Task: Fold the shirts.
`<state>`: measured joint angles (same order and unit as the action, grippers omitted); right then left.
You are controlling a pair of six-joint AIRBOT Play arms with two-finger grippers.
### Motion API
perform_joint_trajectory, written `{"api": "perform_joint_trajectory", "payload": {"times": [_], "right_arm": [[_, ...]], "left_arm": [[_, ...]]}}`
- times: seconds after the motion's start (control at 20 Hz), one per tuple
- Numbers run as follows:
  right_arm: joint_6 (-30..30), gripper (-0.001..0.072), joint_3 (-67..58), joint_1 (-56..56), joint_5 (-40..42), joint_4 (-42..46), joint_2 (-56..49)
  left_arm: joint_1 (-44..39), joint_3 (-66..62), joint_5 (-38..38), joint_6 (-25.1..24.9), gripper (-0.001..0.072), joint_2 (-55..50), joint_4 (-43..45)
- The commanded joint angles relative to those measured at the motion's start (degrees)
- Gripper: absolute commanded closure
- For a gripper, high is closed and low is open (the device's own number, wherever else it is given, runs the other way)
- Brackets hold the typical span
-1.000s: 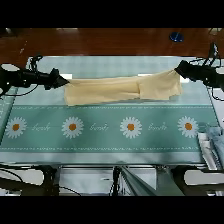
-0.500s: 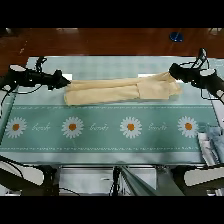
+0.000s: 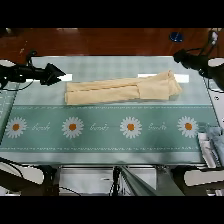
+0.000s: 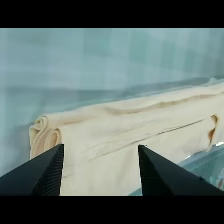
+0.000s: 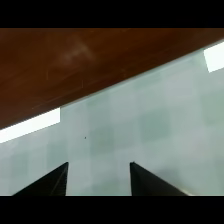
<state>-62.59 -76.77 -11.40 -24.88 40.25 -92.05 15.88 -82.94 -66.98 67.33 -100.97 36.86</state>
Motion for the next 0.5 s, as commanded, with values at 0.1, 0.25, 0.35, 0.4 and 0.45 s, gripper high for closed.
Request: {"api": "perform_joint_trajectory", "payload": {"times": [0.1, 0.25, 0.35, 0.4, 0.45], "right_arm": [[-16.2, 0.0119, -6.4, -8.5, -23.8, 24.5, 1.2], [-12.4, 0.0119, -7.6, -15.6, -40.8, 15.1, -3.8], [-8.4, 0.0116, -7.6, -18.5, -47.2, 6.3, -7.4], [-7.4, 0.0116, -7.6, -19.0, -47.8, 4.4, -8.8], [-7.3, 0.0117, -7.5, -19.1, -47.1, 4.2, -9.8]], "left_arm": [[1.3, -1.2, -7.6, 0.0, 0.016, 6.3, 0.0], [-0.6, -1.2, -9.0, 0.0, 0.016, 8.1, 0.0], [-2.1, -1.2, -10.4, 0.0, 0.016, 8.0, 0.1], [-2.8, -1.2, -10.7, 0.0, 0.016, 8.0, 0.2], [-3.6, -1.2, -10.7, 0.0, 0.016, 8.0, 0.2]]}}
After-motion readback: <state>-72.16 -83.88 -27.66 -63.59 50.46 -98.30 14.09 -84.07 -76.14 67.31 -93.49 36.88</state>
